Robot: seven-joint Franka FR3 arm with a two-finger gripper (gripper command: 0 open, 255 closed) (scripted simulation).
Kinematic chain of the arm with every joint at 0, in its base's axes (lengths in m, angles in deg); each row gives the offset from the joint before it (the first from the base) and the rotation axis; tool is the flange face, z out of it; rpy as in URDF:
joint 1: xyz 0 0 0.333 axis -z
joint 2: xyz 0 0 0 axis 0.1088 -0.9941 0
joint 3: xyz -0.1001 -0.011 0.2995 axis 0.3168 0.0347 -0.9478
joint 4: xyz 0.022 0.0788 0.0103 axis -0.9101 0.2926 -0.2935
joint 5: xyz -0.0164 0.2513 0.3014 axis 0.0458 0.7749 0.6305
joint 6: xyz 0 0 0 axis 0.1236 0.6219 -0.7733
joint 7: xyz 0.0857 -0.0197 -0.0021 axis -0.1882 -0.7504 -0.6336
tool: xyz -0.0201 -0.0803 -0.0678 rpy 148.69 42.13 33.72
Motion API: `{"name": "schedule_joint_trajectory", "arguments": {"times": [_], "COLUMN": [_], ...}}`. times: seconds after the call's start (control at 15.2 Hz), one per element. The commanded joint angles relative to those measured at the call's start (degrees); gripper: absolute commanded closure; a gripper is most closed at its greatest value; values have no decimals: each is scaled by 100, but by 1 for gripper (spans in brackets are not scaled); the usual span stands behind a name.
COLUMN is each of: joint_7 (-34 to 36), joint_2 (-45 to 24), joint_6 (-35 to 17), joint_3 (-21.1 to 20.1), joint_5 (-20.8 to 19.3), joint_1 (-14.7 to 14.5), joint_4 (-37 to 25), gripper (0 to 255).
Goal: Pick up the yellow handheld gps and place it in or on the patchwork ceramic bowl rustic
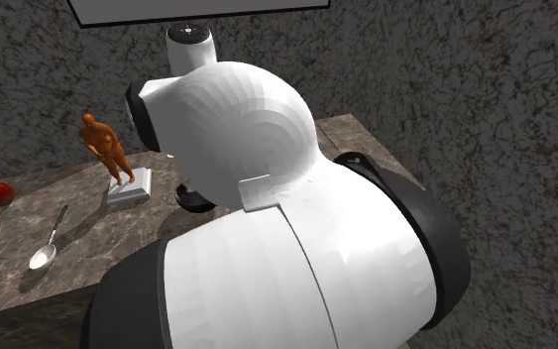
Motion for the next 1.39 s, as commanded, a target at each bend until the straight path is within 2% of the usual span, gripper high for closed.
{"name": "schedule_joint_trajectory", "arguments": {"times": [0.0, 0.26, 1.32], "joint_7": [358, 815, 849], "joint_2": [-167, -465, -789], "joint_6": [112, 345, -826], "joint_3": [-137, -297, -291], "joint_5": [-143, -334, -348], "joint_1": [-124, -316, -311], "joint_4": [-284, -810, 37], "gripper": [255, 255, 255]}}
